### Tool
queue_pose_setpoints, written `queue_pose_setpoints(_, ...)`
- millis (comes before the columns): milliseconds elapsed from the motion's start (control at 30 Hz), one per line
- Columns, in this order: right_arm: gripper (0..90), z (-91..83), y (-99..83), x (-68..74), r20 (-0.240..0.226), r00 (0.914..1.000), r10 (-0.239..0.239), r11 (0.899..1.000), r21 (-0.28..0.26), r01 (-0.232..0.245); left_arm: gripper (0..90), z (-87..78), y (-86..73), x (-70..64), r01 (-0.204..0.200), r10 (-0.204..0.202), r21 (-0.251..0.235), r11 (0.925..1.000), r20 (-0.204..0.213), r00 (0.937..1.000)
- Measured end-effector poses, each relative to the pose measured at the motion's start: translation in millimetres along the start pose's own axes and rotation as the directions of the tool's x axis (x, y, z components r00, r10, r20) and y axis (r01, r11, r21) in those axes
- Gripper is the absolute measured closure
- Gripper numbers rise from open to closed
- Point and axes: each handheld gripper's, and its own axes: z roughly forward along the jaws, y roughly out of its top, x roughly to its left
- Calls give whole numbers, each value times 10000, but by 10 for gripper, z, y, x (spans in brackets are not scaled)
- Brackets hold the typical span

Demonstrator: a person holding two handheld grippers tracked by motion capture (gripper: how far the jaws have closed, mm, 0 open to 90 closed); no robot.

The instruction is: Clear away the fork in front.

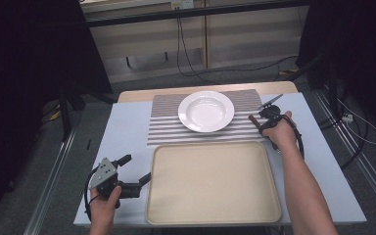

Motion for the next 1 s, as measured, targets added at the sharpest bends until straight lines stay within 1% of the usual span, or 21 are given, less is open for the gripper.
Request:
queue_pose_setpoints(33,772,2,-10,-13,-56,10000,11,10000,-90,-12,24,3,-1,-1,-12,12,-22,10000,7,10000)
queue_pose_setpoints(67,773,1,-25,-29,-176,9997,152,9997,-184,-155,24,5,-1,-2,7,-6,-30,10000,19,10000)
queue_pose_setpoints(167,774,1,-71,-70,-482,9983,334,9982,-478,-358,24,0,5,-8,-12,12,20,10000,-2,10000)
queue_pose_setpoints(200,774,0,-79,-73,-512,9978,419,9976,-538,-447,24,-1,7,-11,2,-2,4,10000,-27,10000)
queue_pose_setpoints(233,775,-1,-85,-71,-476,9984,317,9977,-576,-344,24,1,8,-12,47,-48,-41,10000,-50,10000)
queue_pose_setpoints(300,777,-5,-89,-77,-541,9976,435,9970,-622,-468,24,-5,12,-11,121,-122,-88,9999,-87,9999)
queue_pose_setpoints(333,778,-8,-69,-38,-234,9997,110,9985,-539,-123,24,-8,14,-15,156,-158,-140,9998,-132,9998)
queue_pose_setpoints(467,779,-15,-71,-26,-166,9999,39,9983,-584,-48,24,-5,19,-28,67,-67,-33,10000,-127,9999)
queue_pose_setpoints(533,779,-21,-85,-37,-258,9993,252,9974,-670,-269,25,-3,18,-30,32,-32,-5,10000,-121,9999)
queue_pose_setpoints(600,779,-31,-114,-45,-331,9991,254,9959,-864,-282,24,-5,20,-29,59,-59,-42,10000,-149,9999)
queue_pose_setpoints(633,780,-44,-131,-53,-501,9983,298,9944,-997,-347,25,-5,21,-30,70,-71,-54,10000,-162,9998)
queue_pose_setpoints(667,780,-83,-168,-76,-783,9957,486,9893,-1339,-588,24,-4,23,-31,96,-97,-84,9999,-178,9998)
queue_pose_setpoints(700,780,-83,-168,-76,-783,9957,486,9893,-1339,-588,24,-3,24,-31,93,-95,-89,9999,-194,9998)
queue_pose_setpoints(733,780,-101,-180,-88,-828,9955,468,9873,-1477,-587,24,-1,27,-35,141,-143,-98,9999,-200,9997)
queue_pose_setpoints(767,780,-130,-197,-100,-904,9942,584,9832,-1674,-730,24,1,29,-39,177,-180,-117,9998,-210,9996)
queue_pose_setpoints(800,781,-146,-208,-110,-940,9938,595,9804,-1820,-759,24,2,37,-39,84,-86,-104,9999,-192,9998)
queue_pose_setpoints(833,781,-197,-240,-132,-1128,9907,757,9715,-2154,-987,24,2,40,-49,113,-115,-112,9999,-219,9997)
queue_pose_setpoints(900,781,-211,-250,-135,-1139,9905,768,9695,-2235,-1009,25,3,44,-62,109,-111,-131,9999,-206,9997)
queue_pose_setpoints(933,781,-229,-261,-142,-1157,9905,737,9664,-2371,-996,25,5,50,-57,-69,67,-84,9999,-168,9998)
queue_pose_setpoints(967,781,-254,-276,-147,-1271,9885,822,9591,-2596,-1132,25,7,51,-61,-54,52,-97,9999,-180,9998)
queue_pose_setpoints(1000,781,-273,-285,-151,-1330,9876,830,9554,-2713,-1168,25,9,52,-62,-34,32,-106,9999,-173,9998)
